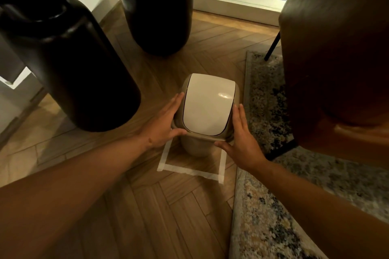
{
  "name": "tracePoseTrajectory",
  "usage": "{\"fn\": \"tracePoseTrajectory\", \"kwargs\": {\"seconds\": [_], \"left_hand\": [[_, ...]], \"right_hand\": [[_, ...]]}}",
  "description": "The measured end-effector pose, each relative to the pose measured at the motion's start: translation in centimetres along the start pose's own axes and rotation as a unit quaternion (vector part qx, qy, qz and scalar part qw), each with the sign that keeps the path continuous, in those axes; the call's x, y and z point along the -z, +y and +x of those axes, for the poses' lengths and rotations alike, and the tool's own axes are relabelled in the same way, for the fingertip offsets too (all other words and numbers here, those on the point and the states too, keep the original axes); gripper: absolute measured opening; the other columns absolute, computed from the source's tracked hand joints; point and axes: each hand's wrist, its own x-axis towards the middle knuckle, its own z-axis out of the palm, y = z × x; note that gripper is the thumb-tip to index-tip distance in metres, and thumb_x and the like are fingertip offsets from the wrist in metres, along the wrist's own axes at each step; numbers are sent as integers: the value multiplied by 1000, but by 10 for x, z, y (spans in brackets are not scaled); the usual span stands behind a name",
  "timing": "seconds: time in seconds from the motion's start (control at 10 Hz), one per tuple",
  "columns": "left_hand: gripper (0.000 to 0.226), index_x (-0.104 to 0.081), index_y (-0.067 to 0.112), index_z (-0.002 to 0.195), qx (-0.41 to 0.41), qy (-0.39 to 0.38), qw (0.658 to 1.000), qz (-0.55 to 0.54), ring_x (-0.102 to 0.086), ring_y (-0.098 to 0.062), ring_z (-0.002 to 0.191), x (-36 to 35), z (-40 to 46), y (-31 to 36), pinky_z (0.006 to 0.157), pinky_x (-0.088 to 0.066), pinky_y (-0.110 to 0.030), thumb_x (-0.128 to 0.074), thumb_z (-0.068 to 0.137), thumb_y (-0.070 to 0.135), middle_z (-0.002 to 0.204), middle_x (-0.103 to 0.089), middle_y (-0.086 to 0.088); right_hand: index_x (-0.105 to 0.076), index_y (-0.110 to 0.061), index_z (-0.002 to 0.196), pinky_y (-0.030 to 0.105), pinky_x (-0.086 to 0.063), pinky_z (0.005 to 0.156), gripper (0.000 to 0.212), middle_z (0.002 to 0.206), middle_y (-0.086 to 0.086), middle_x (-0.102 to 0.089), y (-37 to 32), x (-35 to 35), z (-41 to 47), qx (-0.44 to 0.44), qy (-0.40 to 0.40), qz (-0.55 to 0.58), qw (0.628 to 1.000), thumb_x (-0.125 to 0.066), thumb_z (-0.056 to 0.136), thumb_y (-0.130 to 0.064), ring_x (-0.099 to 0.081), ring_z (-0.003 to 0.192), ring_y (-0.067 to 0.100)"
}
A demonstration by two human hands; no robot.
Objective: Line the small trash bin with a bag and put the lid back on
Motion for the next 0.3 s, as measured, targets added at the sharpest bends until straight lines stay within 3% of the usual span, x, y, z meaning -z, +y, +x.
{"fn": "tracePoseTrajectory", "kwargs": {"seconds": [0.1,0.3], "left_hand": [[122,7,32,161,-4,3,1000,-1,-2,-4,151,1,0,2,122,-11,-31,-82,79,41,170,0,8],[124,8,27,161,6,-6,1000,5,-2,-14,156,9,-3,6,123,-12,-34,-81,78,49,170,3,5]], "right_hand": [[22,-45,160,45,-35,113,131,173,-8,23,0,0,0,2,6,3,1000,-84,84,-39,-11,144,4],[15,-46,162,38,-27,109,137,174,-8,18,0,3,3,-5,21,30,999,-91,75,-41,-4,152,7]]}}
